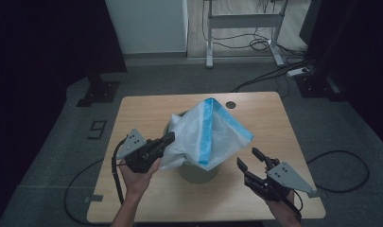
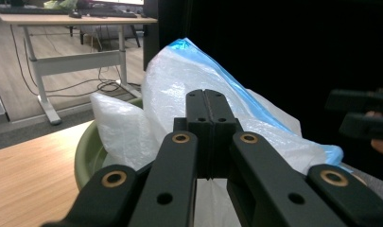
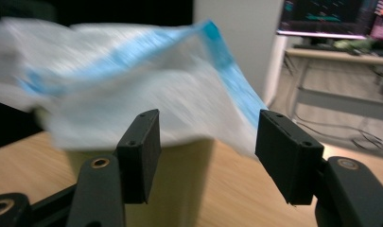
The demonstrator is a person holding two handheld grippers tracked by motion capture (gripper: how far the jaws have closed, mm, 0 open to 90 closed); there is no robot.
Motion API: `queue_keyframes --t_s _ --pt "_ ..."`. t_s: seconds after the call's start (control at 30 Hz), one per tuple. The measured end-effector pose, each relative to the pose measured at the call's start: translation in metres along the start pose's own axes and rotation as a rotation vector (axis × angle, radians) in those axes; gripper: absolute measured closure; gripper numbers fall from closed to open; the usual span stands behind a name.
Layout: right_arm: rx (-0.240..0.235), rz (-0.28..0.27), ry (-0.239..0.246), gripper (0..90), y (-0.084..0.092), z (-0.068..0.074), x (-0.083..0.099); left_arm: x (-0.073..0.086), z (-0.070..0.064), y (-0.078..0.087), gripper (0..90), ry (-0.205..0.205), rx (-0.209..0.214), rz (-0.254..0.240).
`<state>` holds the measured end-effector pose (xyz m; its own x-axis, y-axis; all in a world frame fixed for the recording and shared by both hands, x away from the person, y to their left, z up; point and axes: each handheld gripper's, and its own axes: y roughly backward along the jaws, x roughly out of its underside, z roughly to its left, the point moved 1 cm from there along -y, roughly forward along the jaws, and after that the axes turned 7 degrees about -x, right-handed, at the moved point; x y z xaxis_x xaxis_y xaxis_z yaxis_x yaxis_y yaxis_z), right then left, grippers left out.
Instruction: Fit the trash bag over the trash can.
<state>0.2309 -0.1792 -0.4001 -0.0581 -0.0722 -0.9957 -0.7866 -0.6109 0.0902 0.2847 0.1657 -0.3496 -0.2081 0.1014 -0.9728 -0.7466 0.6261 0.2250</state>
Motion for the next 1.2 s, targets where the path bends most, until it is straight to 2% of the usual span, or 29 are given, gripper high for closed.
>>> queue_keyframes --t_s 0.07,0.2,0.27,0.37,0.4,0.43,0.67,0.83,1.07,1.2 --pt "-0.015 -0.006 0.005 39.8 -0.002 0.003 -0.005 0.0 -0.003 0.002 90.0 -0.007 0.006 -0.002" --pt "-0.057 -0.014 0.003 40.9 -0.022 0.012 -0.022 0.0 -0.007 0.006 90.0 -0.013 0.016 -0.015" --pt "-0.071 -0.008 -0.052 41.6 -0.046 0.013 -0.029 0.0 -0.008 0.008 90.0 -0.013 0.019 -0.018" --pt "-0.06 0.023 -0.053 42.3 -0.067 0.016 -0.03 0.001 -0.007 0.009 90.0 -0.012 0.02 -0.02" --pt "-0.06 0.023 -0.053 42.3 -0.067 0.016 -0.03 0.001 -0.006 0.011 90.0 -0.008 0.023 -0.023" --pt "-0.062 0.039 -0.07 43.5 -0.077 0.016 -0.029 0.002 -0.005 0.013 90.0 0.007 0.031 -0.034" --pt "-0.064 0.073 -0.072 47.3 -0.085 0.022 -0.024 0.006 -0.002 0.02 90.0 0.031 0.043 -0.052" --pt "-0.084 0.093 -0.062 48.7 -0.087 0.026 -0.023 0.008 -0.003 0.024 90.0 0.042 0.056 -0.063" --pt "-0.109 0.116 -0.059 47.3 -0.092 0.032 -0.022 0.013 -0.002 0.03 90.0 0.055 0.072 -0.075" --pt "-0.114 0.139 -0.038 46.8 -0.094 0.036 -0.018 0.018 0.001 0.034 90.0 0.071 0.071 -0.081"
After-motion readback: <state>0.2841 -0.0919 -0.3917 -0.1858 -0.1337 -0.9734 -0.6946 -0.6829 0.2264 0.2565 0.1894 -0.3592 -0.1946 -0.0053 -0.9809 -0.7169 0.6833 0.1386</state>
